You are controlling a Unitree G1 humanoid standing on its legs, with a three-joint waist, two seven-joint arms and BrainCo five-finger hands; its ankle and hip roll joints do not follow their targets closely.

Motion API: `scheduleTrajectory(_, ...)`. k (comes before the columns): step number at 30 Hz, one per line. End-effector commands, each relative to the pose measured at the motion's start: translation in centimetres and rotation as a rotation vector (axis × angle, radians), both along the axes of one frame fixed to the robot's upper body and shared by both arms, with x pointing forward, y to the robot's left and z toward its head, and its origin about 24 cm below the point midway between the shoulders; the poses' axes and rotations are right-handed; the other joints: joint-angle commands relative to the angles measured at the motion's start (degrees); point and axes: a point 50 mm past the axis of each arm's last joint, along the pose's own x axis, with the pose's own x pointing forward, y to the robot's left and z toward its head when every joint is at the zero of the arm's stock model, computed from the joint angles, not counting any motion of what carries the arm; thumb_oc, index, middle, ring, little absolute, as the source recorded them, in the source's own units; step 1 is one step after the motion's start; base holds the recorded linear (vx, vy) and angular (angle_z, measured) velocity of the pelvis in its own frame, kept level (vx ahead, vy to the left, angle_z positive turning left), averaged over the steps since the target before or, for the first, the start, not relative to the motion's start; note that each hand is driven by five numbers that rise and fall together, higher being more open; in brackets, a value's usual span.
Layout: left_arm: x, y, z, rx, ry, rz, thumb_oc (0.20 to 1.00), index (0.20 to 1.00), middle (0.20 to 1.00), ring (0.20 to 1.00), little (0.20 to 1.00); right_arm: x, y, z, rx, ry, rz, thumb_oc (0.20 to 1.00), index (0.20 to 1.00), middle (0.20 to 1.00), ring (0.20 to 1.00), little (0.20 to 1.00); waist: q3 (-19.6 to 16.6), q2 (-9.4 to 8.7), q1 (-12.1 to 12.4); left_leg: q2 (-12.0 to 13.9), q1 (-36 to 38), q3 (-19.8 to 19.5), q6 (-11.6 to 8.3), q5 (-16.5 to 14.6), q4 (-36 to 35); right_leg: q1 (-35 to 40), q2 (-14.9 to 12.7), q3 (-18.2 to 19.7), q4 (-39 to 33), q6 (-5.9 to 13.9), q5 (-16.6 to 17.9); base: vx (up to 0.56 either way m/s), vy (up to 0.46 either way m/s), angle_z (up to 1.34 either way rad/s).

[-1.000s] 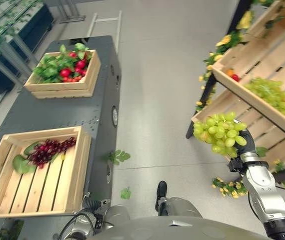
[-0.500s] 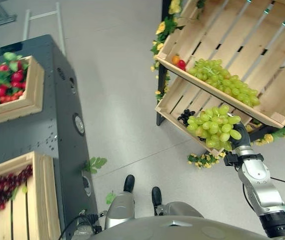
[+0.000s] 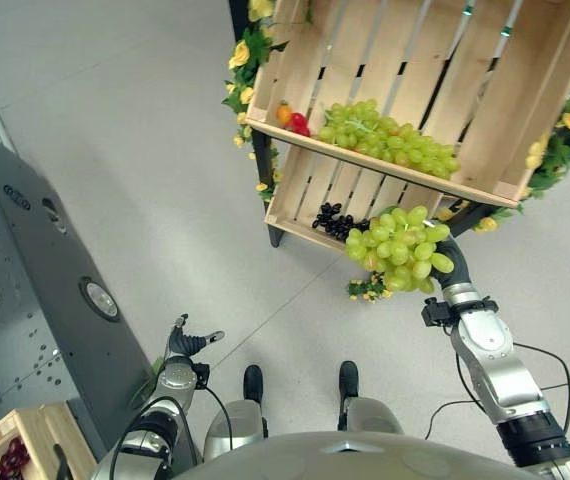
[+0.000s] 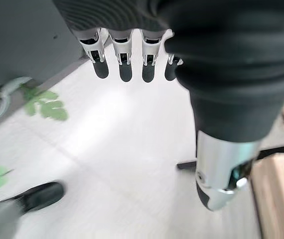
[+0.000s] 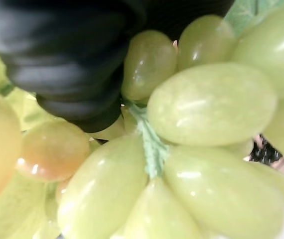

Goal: Pick up the fruits from the basket on one side to the basket on the other side

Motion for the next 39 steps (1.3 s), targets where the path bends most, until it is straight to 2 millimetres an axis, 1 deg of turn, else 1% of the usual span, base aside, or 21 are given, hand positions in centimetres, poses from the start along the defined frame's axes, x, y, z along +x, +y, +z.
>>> scheduleTrajectory(1, -2.5, 0.8, -1.1, 0.035, 0.122, -0.035, 1.000, 1.000, 1.000, 1.000, 1.000, -0.4, -0.1, 4.9, 0.025, -0.243, 0.020, 0.200, 0.200, 0.200, 0.200, 0.200, -5.7, -1.31, 1.7, -0.6, -1.6, 1.2, 1.39, -2.9, 0.3, -2.4, -0.9, -0.8, 0.9, 3.20, -0.6, 0.06, -0.005, -0.02)
scheduleTrajectory(3, -3.8, 0.6, -1.6, 0.018, 0.164, -0.025, 1.000, 1.000, 1.000, 1.000, 1.000, -0.9, -0.9, 5.8, 0.019, -0.277, 0.000, 0.200, 0.200, 0.200, 0.200, 0.200, -6.2, -1.52, 1.8, -0.3, -1.1, 1.1, 1.20, -3.1, 0.3, -1.6, -0.8, -0.9, 0.4, 3.11, -0.9, 0.05, -0.018, -0.01)
scheduleTrajectory(5, -4.1, 0.4, -1.7, 0.013, 0.178, -0.027, 1.000, 1.000, 1.000, 1.000, 1.000, -0.9, -1.1, 6.0, 0.014, -0.285, -0.008, 0.200, 0.200, 0.200, 0.200, 0.200, -6.3, -1.52, 1.9, -0.3, -1.0, 1.1, 1.16, -3.1, 0.3, -1.4, -0.8, -1.0, 0.3, 3.10, -1.0, 0.02, -0.007, 0.01)
scheduleTrajectory(6, -4.8, 0.3, -2.0, 0.007, 0.208, -0.017, 1.000, 1.000, 1.000, 1.000, 1.000, -0.8, -1.4, 6.7, 0.001, -0.315, -0.019, 0.200, 0.200, 0.200, 0.200, 0.200, -6.3, -1.67, 1.9, -0.1, -0.8, 1.2, 1.01, -3.1, 0.3, -1.3, -0.8, -1.0, 0.2, 3.04, -1.1, 0.00, 0.000, 0.00)
scheduleTrajectory(7, -4.8, 0.3, -2.0, 0.007, 0.208, -0.017, 1.000, 1.000, 1.000, 1.000, 1.000, -0.8, -1.5, 6.7, 0.000, -0.315, -0.019, 0.200, 0.200, 0.200, 0.200, 0.200, -6.3, -1.65, 2.0, -0.1, -0.8, 1.2, 1.01, -3.1, 0.3, -1.3, -0.7, -1.0, 0.2, 3.04, -1.1, 0.00, 0.000, 0.00)
scheduleTrajectory(8, -5.4, 0.2, -2.2, -0.005, 0.227, -0.003, 1.000, 1.000, 1.000, 1.000, 1.000, -0.7, -1.8, 7.3, -0.011, -0.340, -0.025, 0.200, 0.200, 0.200, 0.200, 0.200, -6.4, -1.73, 2.1, 0.0, -0.8, 1.2, 0.93, -3.2, 0.3, -1.3, -0.6, -0.9, 0.2, 3.00, -1.2, 0.00, 0.000, 0.00)
scheduleTrajectory(14, -4.9, 0.2, -2.0, -0.007, 0.216, -0.039, 1.000, 1.000, 1.000, 1.000, 1.000, 0.5, -2.8, 9.5, -0.030, -0.410, -0.041, 0.200, 0.200, 0.200, 0.200, 0.200, -6.8, -2.28, 2.8, 0.5, -0.9, 1.1, 0.68, -3.1, 0.3, -1.2, -0.4, -0.9, 0.2, 2.94, -1.2, 0.00, 0.000, 0.00)
scheduleTrajectory(20, -4.3, 0.2, -1.8, -0.012, 0.205, -0.072, 1.000, 1.000, 1.000, 1.000, 1.000, 2.0, -3.8, 12.1, -0.095, -0.460, -0.050, 0.200, 0.200, 0.200, 0.200, 0.200, -7.0, -3.13, 3.4, 0.5, -1.3, 0.6, 0.61, -3.2, 0.3, -1.1, -0.3, -1.2, 0.2, 2.96, -1.4, 0.00, 0.000, 0.00)
scheduleTrajectory(23, -4.3, 0.1, -1.9, -0.020, 0.212, -0.080, 1.000, 1.000, 1.000, 1.000, 1.000, 2.5, -4.2, 12.6, -0.114, -0.461, -0.055, 0.200, 0.200, 0.200, 0.200, 0.200, -7.0, -3.33, 3.6, 0.4, -1.4, 0.5, 0.63, -3.2, 0.3, -1.0, -0.3, -1.3, 0.2, 2.98, -1.4, 0.01, 0.001, 0.01)
scheduleTrajectory(31, -4.3, -0.2, -2.0, -0.042, 0.230, -0.104, 1.000, 1.000, 1.000, 1.000, 1.000, 5.0, -4.4, 14.4, -0.162, -0.437, -0.022, 0.200, 0.200, 0.200, 0.200, 0.200, -6.9, -4.14, 5.0, 0.2, -1.8, -0.1, 0.70, -3.1, 0.3, -0.8, -0.6, -2.1, 0.2, 2.98, -1.5, 0.01, 0.004, 0.02)
scheduleTrajectory(32, -4.2, -0.3, -2.0, -0.045, 0.227, -0.105, 1.000, 1.000, 1.000, 1.000, 1.000, 5.6, -4.3, 14.6, -0.160, -0.427, -0.014, 0.200, 0.200, 0.200, 0.200, 0.200, -6.8, -4.28, 5.2, 0.2, -2.0, -0.2, 0.69, -3.0, 0.3, -0.9, -0.6, -2.2, 0.2, 3.01, -1.4, 0.00, 0.012, 0.04)
scheduleTrajectory(34, -4.1, -0.4, -2.0, -0.049, 0.230, -0.114, 1.000, 1.000, 1.000, 1.000, 1.000, 6.7, -4.3, 15.4, -0.155, -0.418, -0.013, 0.200, 0.200, 0.200, 0.200, 0.200, -6.5, -4.57, 5.9, 0.1, -2.6, -0.4, 0.65, -2.8, 0.3, -1.2, -0.8, -2.3, 0.2, 2.99, -1.4, -0.01, 0.015, 0.04)
scheduleTrajectory(39, -4.1, -0.8, -2.1, -0.062, 0.233, -0.125, 1.000, 1.000, 1.000, 1.000, 1.000, 8.2, -4.5, 17.0, -0.182, -0.415, -0.016, 0.200, 0.200, 0.200, 0.200, 0.200, -6.1, -4.97, 6.4, -0.1, -3.5, -0.8, 0.67, -2.5, 0.3, -1.7, -1.0, -2.7, 0.2, 3.05, -1.3, 0.00, 0.003, 0.01)
